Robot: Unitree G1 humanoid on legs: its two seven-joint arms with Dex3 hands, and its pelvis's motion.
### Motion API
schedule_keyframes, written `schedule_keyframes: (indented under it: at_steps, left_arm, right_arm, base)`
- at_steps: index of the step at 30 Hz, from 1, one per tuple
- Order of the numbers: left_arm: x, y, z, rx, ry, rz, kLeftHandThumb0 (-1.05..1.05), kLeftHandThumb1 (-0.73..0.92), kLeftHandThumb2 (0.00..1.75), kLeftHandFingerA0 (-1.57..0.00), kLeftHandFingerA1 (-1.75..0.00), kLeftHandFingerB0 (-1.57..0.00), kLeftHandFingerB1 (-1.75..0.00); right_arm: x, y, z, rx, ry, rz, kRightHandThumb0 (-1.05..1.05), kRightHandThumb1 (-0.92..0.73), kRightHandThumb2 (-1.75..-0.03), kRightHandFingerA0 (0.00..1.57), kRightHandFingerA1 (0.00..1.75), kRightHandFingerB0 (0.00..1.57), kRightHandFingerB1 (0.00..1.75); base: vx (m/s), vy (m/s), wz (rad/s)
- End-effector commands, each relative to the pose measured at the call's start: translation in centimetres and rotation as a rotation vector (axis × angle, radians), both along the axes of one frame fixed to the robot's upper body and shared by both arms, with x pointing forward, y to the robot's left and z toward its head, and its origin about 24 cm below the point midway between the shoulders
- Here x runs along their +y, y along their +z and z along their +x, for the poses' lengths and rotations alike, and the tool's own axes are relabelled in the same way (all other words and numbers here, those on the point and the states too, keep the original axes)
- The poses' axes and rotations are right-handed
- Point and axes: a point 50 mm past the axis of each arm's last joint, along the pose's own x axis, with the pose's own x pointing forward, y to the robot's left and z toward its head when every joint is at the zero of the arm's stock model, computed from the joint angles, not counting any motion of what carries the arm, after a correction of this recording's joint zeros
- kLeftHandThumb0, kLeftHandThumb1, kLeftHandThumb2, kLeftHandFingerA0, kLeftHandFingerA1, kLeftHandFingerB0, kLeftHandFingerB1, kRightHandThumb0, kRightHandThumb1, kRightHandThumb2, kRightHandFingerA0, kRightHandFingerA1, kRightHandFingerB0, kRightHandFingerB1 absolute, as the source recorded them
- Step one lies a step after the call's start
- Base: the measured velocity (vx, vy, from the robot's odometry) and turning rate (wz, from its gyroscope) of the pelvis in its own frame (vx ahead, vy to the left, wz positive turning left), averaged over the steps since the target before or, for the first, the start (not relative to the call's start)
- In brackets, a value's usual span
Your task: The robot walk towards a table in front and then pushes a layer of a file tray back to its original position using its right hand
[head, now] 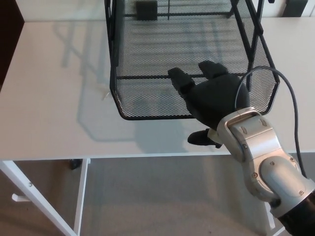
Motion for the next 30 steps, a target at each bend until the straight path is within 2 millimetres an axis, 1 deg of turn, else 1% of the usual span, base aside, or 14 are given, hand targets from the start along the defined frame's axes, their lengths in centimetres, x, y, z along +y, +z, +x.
schedule_keyframes:
  at_steps: [1, 4, 5, 7, 11, 14, 19, 24, 25, 26, 27, 28, 29, 30]
  left_arm:
    - [0.6, 0.0, -0.2, 0.031, -0.008, 0.035, -0.33, 0.64, 0.59, -0.62, -0.41, -0.43, -0.36]
    - [0.6, -0.1, -0.1, 0.027, -0.007, 0.033, -0.31, 0.64, 0.58, -0.64, -0.41, -0.44, -0.36]
    - [0.6, -0.1, -0.2, 0.026, -0.009, 0.033, -0.32, 0.63, 0.58, -0.64, -0.41, -0.44, -0.36]
    - [0.6, -0.2, -0.2, 0.026, -0.008, 0.026, -0.31, 0.64, 0.58, -0.64, -0.42, -0.44, -0.36]
    - [0.6, -0.2, -0.3, 0.034, -0.013, 0.038, -0.32, 0.64, 0.59, -0.64, -0.42, -0.44, -0.36]
    - [0.5, -0.2, -0.2, 0.034, -0.019, 0.038, -0.32, 0.64, 0.59, -0.63, -0.41, -0.44, -0.36]
    - [0.5, 0.2, 0.0, 0.024, -0.031, 0.042, -0.33, 0.64, 0.59, -0.64, -0.42, -0.44, -0.36]
    - [0.6, 0.1, 0.1, 0.024, -0.021, 0.034, -0.34, 0.63, 0.59, -0.65, -0.43, -0.44, -0.36]
    - [0.5, 0.2, 0.1, 0.024, -0.026, 0.030, -0.34, 0.63, 0.59, -0.65, -0.43, -0.44, -0.36]
    - [0.4, 0.2, 0.1, 0.024, -0.029, 0.032, -0.34, 0.63, 0.59, -0.65, -0.43, -0.44, -0.36]
    - [0.4, 0.2, 0.1, 0.025, -0.030, 0.032, -0.33, 0.63, 0.59, -0.66, -0.43, -0.43, -0.36]
    - [0.4, 0.2, 0.2, 0.025, -0.033, 0.034, -0.34, 0.63, 0.59, -0.66, -0.43, -0.43, -0.36]
    - [0.5, 0.2, 0.2, 0.025, -0.034, 0.037, -0.34, 0.63, 0.59, -0.66, -0.43, -0.43, -0.36]
    - [0.4, 0.2, 0.3, 0.025, -0.038, 0.040, -0.35, 0.63, 0.59, -0.65, -0.43, -0.43, -0.36]
  right_arm:
    - [-0.8, 0.9, 0.9, -0.021, -0.025, -0.018, -0.90, -0.54, -0.93, 0.00, 0.00, 0.00, 0.00]
    - [-0.8, 1.7, 1.2, -0.071, -0.008, -0.007, -0.91, -0.55, -0.94, 0.00, 0.01, 0.00, 0.00]
    - [-0.5, 2.7, 1.5, -0.098, -0.005, -0.013, -0.91, -0.56, -0.93, 0.00, 0.01, 0.00, 0.00]
    - [-0.3, 3.7, 1.7, -0.120, -0.002, -0.021, -0.91, -0.57, -0.94, 0.00, 0.01, 0.00, 0.00]
    - [0.2, 4.7, 2.1, -0.150, 0.013, -0.005, -0.90, -0.56, -0.93, 0.00, 0.01, 0.00, 0.00]
    - [0.3, 4.8, 2.6, -0.154, 0.007, -0.008, -0.88, -0.55, -0.93, 0.00, 0.04, 0.00, 0.03]
    - [-0.1, 3.8, 3.8, -0.099, -0.054, -0.017, -0.85, -0.52, -0.91, 0.00, 0.04, 0.00, 0.04]
    - [-1.2, 1.8, 4.9, -0.005, -0.141, 0.002, -0.84, -0.51, -0.89, 0.00, 0.02, 0.00, 0.03]
    - [-1.6, 1.4, 5.0, 0.016, -0.162, -0.003, -0.82, -0.62, -0.60, 0.00, 0.00, 0.00, 0.00]
    - [-2.0, 1.1, 5.2, 0.029, -0.178, -0.012, -0.84, -0.50, -0.82, 0.00, 0.00, 0.00, 0.00]
    - [-2.1, 0.9, 5.3, 0.034, -0.185, -0.014, -0.81, -0.63, -0.59, 0.00, 0.02, 0.00, 0.01]
    - [-2.6, 0.4, 5.4, 0.041, -0.196, -0.019, -0.83, -0.51, -0.90, 0.00, 0.06, 0.00, 0.06]
    - [-2.8, 0.1, 5.4, 0.044, -0.202, -0.024, -0.83, -0.51, -0.90, 0.00, 0.06, 0.00, 0.06]
    - [-3.1, 0.0, 5.4, 0.041, -0.201, -0.024, -0.82, -0.49, -0.78, 0.00, 0.00, 0.00, 0.01]
  base:
    - [0.00, 0.000, 0.00]
    - [0.00, 0.000, 0.00]
    - [0.00, 0.000, 0.00]
    - [0.00, 0.000, 0.00]
    - [0.00, 0.000, 0.00]
    - [0.00, 0.000, 0.00]
    - [0.00, 0.000, 0.00]
    - [0.00, 0.000, 0.00]
    - [0.00, 0.000, 0.00]
    - [0.00, 0.000, 0.00]
    - [0.00, 0.000, 0.00]
    - [0.00, 0.000, 0.00]
    - [0.00, 0.000, 0.00]
    - [0.00, 0.000, 0.00]
